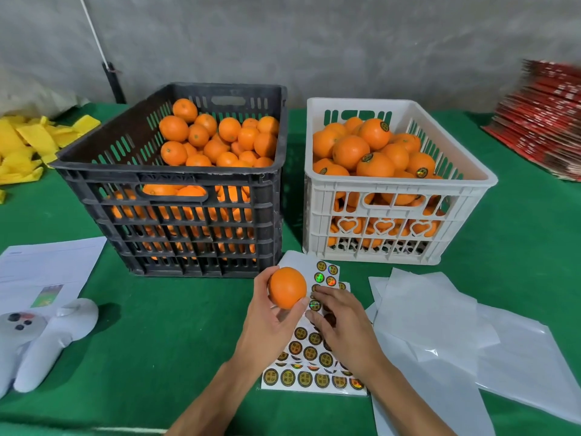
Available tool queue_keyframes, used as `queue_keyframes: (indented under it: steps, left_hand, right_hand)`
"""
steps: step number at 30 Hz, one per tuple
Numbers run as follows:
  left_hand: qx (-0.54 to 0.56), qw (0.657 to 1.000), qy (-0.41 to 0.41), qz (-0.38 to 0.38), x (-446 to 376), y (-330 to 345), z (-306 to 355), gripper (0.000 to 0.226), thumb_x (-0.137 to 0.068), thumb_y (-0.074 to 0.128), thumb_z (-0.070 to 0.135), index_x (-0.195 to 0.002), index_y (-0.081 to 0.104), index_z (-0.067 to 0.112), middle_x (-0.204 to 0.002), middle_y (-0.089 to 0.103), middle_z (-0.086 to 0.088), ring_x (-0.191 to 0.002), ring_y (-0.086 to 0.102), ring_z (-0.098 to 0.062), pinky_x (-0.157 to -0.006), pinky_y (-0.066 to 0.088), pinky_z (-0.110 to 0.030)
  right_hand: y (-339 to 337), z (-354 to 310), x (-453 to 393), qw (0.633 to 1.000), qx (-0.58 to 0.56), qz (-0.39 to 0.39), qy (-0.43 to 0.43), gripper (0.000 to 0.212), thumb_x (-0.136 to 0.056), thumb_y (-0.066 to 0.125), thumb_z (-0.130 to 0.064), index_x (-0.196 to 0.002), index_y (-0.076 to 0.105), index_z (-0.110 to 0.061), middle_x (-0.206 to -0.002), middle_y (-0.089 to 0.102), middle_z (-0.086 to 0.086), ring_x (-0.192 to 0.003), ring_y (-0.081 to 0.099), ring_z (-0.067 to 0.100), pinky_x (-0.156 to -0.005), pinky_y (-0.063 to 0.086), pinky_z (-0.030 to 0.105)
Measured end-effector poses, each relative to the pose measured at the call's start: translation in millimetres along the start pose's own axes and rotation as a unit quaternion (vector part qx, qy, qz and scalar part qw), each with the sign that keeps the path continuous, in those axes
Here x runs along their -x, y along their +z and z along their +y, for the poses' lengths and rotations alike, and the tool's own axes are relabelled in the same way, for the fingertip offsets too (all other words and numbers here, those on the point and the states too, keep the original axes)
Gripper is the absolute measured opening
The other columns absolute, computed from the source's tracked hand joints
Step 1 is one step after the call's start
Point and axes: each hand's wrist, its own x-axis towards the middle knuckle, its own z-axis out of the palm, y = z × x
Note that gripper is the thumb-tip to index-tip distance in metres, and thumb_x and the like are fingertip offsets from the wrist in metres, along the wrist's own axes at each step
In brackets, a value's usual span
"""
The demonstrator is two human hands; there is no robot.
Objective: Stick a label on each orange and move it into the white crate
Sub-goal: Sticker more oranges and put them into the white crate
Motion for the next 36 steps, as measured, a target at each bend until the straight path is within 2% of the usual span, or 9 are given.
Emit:
queue_keyframes:
  steps: [3,9,11,15,20,26,29,32,36]
  left_hand:
    - [0.000,1.000,0.000,0.001,0.2,0.4,1.1,0.077,-0.075,0.080,0.074,-0.137,0.038,0.055,-0.120,0.054,0.038,-0.104,0.072,0.000,-0.080,0.056,-0.012]
    - [-0.006,1.000,-0.004,0.005,-2.0,0.7,-0.6,0.073,-0.074,0.077,0.077,-0.132,0.037,0.059,-0.119,0.056,0.035,-0.102,0.071,0.002,-0.079,0.056,-0.012]
    - [-0.012,1.000,-0.005,0.012,-2.3,0.1,-1.9,0.070,-0.073,0.076,0.079,-0.130,0.038,0.061,-0.120,0.058,0.028,-0.102,0.071,0.002,-0.079,0.056,-0.012]
    - [-0.023,1.000,0.000,0.014,-1.4,-0.7,-2.1,0.068,-0.075,0.074,0.080,-0.129,0.037,0.062,-0.125,0.057,0.021,-0.102,0.070,0.004,-0.078,0.055,-0.011]
    - [-0.027,0.999,0.004,0.019,-1.0,-0.7,-0.3,0.069,-0.073,0.072,0.083,-0.129,0.038,0.060,-0.124,0.057,0.022,-0.102,0.069,0.004,-0.078,0.055,-0.011]
    - [-0.025,1.000,0.005,0.008,-0.2,0.0,1.1,0.070,-0.074,0.073,0.080,-0.131,0.038,0.058,-0.117,0.052,0.038,-0.105,0.067,0.005,-0.079,0.055,-0.010]
    - [-0.026,1.000,0.005,0.010,-0.8,-0.2,0.9,0.069,-0.075,0.074,0.079,-0.130,0.038,0.059,-0.119,0.055,0.032,-0.104,0.068,0.004,-0.079,0.054,-0.009]
    - [-0.021,1.000,-0.001,0.007,-0.9,1.0,-0.9,0.068,-0.076,0.076,0.075,-0.131,0.039,0.058,-0.123,0.059,0.019,-0.100,0.072,0.000,-0.079,0.055,-0.010]
    - [-0.014,1.000,-0.003,0.011,-0.9,0.5,-1.2,0.064,-0.080,0.078,0.067,-0.130,0.040,0.058,-0.120,0.061,0.023,-0.100,0.073,-0.001,-0.078,0.056,-0.012]
  right_hand:
    - [2.0,0.8,0.3,0.999,0.011,0.029,-0.009,0.036,-0.099,0.067,-0.037,-0.132,0.070,-0.023,-0.138,0.062,-0.011,-0.130,0.052,0.012,-0.116,0.034,0.032]
    - [3.7,0.1,3.0,0.994,0.036,0.081,-0.057,0.018,-0.091,0.078,-0.024,-0.109,0.081,-0.025,-0.125,0.071,-0.012,-0.115,0.064,0.014,-0.106,0.043,0.035]
    - [3.3,-0.4,3.0,0.995,0.037,0.081,-0.040,0.023,-0.092,0.077,-0.030,-0.115,0.079,-0.026,-0.128,0.070,-0.012,-0.118,0.063,0.013,-0.109,0.043,0.037]
    - [3.5,3.3,2.3,0.997,0.046,0.050,0.027,0.053,-0.093,0.068,-0.054,-0.136,0.067,-0.023,-0.147,0.057,-0.010,-0.136,0.048,0.015,-0.118,0.026,0.027]
    - [6.3,2.1,-0.7,0.997,0.046,0.060,0.033,0.043,-0.095,0.066,-0.052,-0.128,0.072,-0.025,-0.140,0.061,-0.011,-0.129,0.048,0.013,-0.112,0.030,0.027]
    - [9.8,1.8,-3.0,0.996,0.011,0.082,0.029,0.026,-0.094,0.073,-0.039,-0.114,0.077,-0.023,-0.124,0.067,-0.012,-0.117,0.053,0.013,-0.106,0.036,0.028]
    - [8.3,2.8,-5.1,0.995,-0.026,0.087,0.036,0.025,-0.091,0.076,-0.038,-0.112,0.077,-0.024,-0.121,0.066,-0.014,-0.114,0.052,0.010,-0.107,0.039,0.034]
    - [4.8,4.8,-6.7,0.997,-0.021,0.064,0.034,0.041,-0.086,0.075,-0.056,-0.117,0.074,-0.029,-0.130,0.060,-0.018,-0.121,0.046,0.007,-0.112,0.035,0.035]
    - [5.0,8.2,-4.6,0.999,0.044,0.027,-0.009,0.069,-0.082,0.059,-0.079,-0.133,0.068,-0.034,-0.146,0.050,-0.018,-0.135,0.039,0.010,-0.118,0.025,0.035]
